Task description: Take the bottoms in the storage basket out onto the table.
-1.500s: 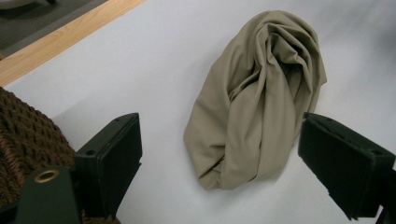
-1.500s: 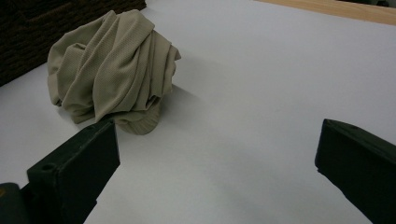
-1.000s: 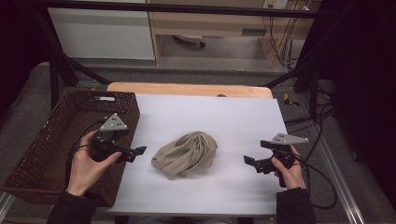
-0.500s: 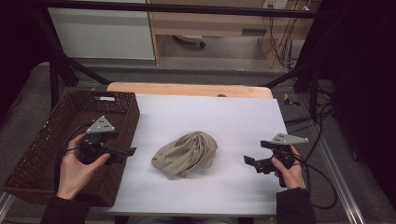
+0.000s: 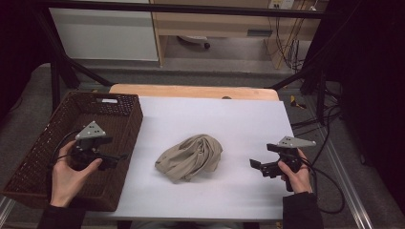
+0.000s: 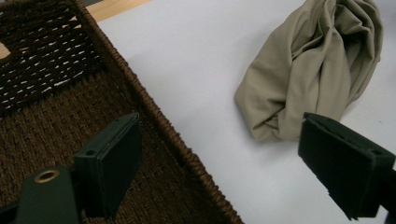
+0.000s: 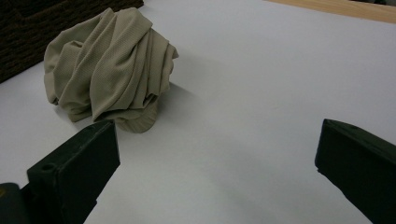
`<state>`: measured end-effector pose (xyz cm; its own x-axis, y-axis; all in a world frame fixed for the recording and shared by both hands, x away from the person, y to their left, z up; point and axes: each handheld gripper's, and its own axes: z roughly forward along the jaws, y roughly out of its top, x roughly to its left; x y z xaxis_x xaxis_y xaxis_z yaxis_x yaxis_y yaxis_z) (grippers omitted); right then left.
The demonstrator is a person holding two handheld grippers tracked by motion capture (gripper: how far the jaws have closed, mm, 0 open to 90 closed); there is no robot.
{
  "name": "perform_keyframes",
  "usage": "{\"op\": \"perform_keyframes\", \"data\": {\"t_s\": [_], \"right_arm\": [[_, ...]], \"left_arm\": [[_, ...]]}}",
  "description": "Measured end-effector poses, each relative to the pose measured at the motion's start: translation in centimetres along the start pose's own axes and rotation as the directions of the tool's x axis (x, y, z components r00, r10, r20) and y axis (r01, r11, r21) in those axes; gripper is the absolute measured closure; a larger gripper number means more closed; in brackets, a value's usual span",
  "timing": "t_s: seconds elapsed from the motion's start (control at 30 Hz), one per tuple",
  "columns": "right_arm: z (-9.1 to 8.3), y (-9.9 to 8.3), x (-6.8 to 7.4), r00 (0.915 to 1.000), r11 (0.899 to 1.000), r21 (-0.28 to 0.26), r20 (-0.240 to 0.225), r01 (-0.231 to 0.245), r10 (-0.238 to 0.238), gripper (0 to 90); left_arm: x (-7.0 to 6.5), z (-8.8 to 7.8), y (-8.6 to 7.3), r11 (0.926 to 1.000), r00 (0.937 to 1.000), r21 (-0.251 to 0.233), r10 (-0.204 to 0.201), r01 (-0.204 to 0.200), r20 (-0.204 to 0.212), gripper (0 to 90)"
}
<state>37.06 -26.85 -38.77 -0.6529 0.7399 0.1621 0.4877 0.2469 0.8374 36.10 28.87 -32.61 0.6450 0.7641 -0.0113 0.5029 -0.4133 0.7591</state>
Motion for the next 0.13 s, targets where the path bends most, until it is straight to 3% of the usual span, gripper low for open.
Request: {"op": "perform_keyframes", "data": {"t_s": [0.13], "right_arm": [[0.01,0.0,-0.01,1.0,1.0,0.002,0.003,0.001,-0.001,0.4]], "left_arm": [[0.3,0.01,-0.44,1.0,0.9999,-0.001,-0.009,0.009,-0.007,13.4]]}}
